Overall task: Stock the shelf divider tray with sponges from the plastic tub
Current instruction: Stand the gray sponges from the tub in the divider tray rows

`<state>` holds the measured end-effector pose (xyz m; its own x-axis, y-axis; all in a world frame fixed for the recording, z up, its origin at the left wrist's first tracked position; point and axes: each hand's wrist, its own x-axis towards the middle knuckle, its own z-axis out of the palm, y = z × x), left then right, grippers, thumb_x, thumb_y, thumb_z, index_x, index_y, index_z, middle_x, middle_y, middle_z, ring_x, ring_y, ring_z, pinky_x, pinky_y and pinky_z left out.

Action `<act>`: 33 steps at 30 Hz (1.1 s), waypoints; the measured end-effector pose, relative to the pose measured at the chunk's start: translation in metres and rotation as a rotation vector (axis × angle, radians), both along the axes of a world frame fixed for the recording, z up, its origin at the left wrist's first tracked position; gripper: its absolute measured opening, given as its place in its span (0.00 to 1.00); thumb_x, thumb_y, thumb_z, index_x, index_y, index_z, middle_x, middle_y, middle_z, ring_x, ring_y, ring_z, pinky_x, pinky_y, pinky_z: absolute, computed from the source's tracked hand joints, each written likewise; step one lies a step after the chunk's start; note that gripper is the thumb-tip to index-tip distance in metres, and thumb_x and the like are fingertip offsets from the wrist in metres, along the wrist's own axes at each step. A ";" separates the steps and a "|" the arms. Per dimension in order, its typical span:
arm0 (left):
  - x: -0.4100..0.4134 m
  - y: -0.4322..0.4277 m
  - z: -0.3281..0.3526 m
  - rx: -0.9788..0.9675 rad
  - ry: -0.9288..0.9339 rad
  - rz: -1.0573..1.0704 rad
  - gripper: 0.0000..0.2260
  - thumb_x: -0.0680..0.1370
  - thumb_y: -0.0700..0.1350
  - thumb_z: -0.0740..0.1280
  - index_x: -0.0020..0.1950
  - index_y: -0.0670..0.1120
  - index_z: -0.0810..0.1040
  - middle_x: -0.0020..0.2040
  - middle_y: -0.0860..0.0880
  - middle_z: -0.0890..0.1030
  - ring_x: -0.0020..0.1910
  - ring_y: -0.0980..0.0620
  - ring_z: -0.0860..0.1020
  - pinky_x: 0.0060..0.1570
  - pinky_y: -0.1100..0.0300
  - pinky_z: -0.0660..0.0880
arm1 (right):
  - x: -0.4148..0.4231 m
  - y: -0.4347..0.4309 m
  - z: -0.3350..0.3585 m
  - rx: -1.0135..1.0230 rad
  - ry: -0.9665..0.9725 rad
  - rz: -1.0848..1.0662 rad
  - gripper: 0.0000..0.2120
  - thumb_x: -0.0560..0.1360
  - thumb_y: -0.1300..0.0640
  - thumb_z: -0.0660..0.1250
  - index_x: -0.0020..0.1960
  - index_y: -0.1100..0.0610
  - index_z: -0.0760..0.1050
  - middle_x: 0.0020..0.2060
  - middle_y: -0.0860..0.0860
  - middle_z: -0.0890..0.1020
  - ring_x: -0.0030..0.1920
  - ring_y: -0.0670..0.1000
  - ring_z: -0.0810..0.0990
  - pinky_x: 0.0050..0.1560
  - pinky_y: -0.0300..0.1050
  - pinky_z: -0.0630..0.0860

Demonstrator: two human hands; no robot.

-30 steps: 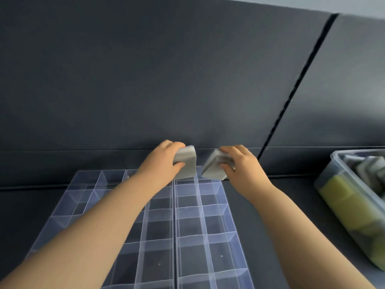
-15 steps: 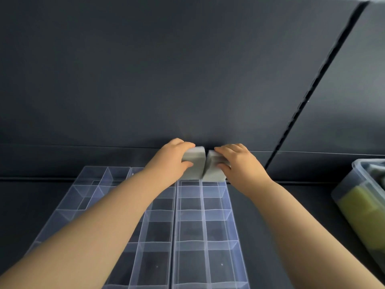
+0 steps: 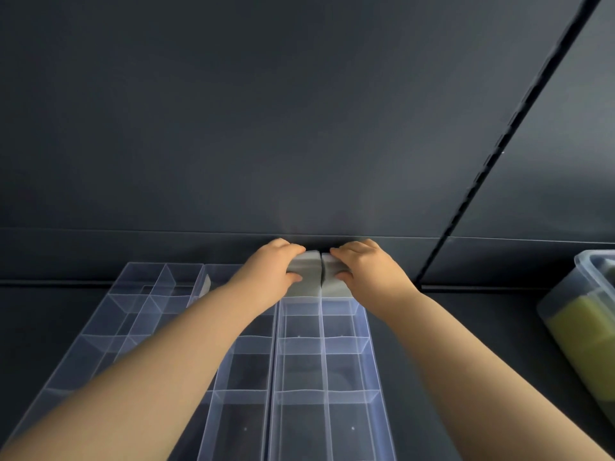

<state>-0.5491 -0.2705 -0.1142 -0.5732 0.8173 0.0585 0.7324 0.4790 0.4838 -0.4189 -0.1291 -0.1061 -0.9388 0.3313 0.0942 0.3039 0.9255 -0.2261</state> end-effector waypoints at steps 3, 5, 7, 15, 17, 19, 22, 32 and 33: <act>0.000 0.000 -0.004 -0.007 -0.001 -0.009 0.22 0.75 0.43 0.68 0.69 0.49 0.69 0.65 0.52 0.71 0.62 0.51 0.70 0.57 0.64 0.65 | -0.002 0.001 -0.005 -0.007 0.003 -0.023 0.21 0.78 0.56 0.61 0.70 0.55 0.66 0.65 0.50 0.72 0.65 0.53 0.65 0.60 0.47 0.69; -0.001 0.000 -0.005 -0.006 0.001 -0.012 0.22 0.75 0.43 0.69 0.69 0.49 0.70 0.66 0.52 0.72 0.63 0.51 0.70 0.59 0.61 0.66 | -0.003 0.001 -0.007 -0.003 0.011 -0.027 0.20 0.78 0.57 0.61 0.70 0.55 0.67 0.65 0.50 0.73 0.64 0.53 0.66 0.60 0.47 0.69; -0.001 0.000 -0.005 -0.011 0.006 -0.015 0.22 0.75 0.43 0.69 0.68 0.49 0.70 0.66 0.52 0.72 0.63 0.51 0.70 0.60 0.60 0.67 | -0.004 0.000 -0.007 0.002 0.009 -0.031 0.20 0.78 0.57 0.61 0.70 0.56 0.66 0.65 0.50 0.73 0.64 0.53 0.66 0.59 0.47 0.70; 0.007 -0.007 0.006 -0.049 0.164 -0.066 0.23 0.77 0.49 0.66 0.71 0.51 0.65 0.66 0.52 0.69 0.65 0.51 0.67 0.58 0.56 0.70 | 0.007 -0.002 0.000 0.034 0.028 -0.052 0.23 0.77 0.53 0.63 0.70 0.53 0.64 0.65 0.49 0.70 0.66 0.52 0.65 0.58 0.46 0.71; 0.012 -0.011 0.013 -0.031 0.240 -0.058 0.21 0.77 0.50 0.64 0.70 0.51 0.66 0.66 0.53 0.69 0.64 0.53 0.66 0.53 0.57 0.71 | 0.014 -0.001 0.008 0.033 0.061 -0.060 0.23 0.77 0.52 0.63 0.70 0.53 0.64 0.65 0.49 0.70 0.66 0.52 0.64 0.58 0.45 0.70; 0.019 -0.014 0.024 -0.018 0.319 -0.046 0.19 0.78 0.51 0.62 0.69 0.52 0.67 0.65 0.55 0.70 0.63 0.54 0.67 0.49 0.58 0.71 | 0.023 0.000 0.017 0.032 0.102 -0.059 0.22 0.77 0.51 0.63 0.70 0.53 0.65 0.65 0.49 0.71 0.65 0.51 0.65 0.58 0.44 0.70; 0.033 -0.020 0.041 0.024 0.428 -0.027 0.18 0.78 0.51 0.60 0.68 0.52 0.69 0.63 0.55 0.72 0.62 0.53 0.68 0.45 0.58 0.70 | 0.039 0.001 0.032 0.055 0.191 -0.054 0.21 0.77 0.50 0.62 0.68 0.54 0.67 0.64 0.50 0.72 0.64 0.52 0.67 0.56 0.45 0.70; 0.106 -0.060 0.063 0.233 0.564 0.018 0.16 0.74 0.46 0.68 0.61 0.45 0.77 0.53 0.49 0.81 0.53 0.46 0.78 0.41 0.55 0.74 | 0.095 -0.034 0.044 -0.026 0.432 -0.049 0.22 0.77 0.47 0.61 0.68 0.52 0.68 0.70 0.48 0.68 0.69 0.48 0.63 0.61 0.35 0.58; 0.114 -0.066 0.059 0.224 0.542 0.017 0.16 0.75 0.46 0.67 0.62 0.46 0.76 0.55 0.49 0.80 0.54 0.47 0.78 0.42 0.55 0.75 | 0.102 -0.041 0.040 -0.032 0.424 -0.051 0.22 0.77 0.46 0.61 0.69 0.52 0.68 0.70 0.48 0.68 0.69 0.48 0.62 0.61 0.34 0.58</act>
<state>-0.4353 -0.3366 -0.0549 -0.4264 0.7421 0.5172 0.8966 0.4222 0.1335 -0.3169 -0.1700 -0.0657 -0.8013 0.3858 0.4573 0.2233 0.9019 -0.3697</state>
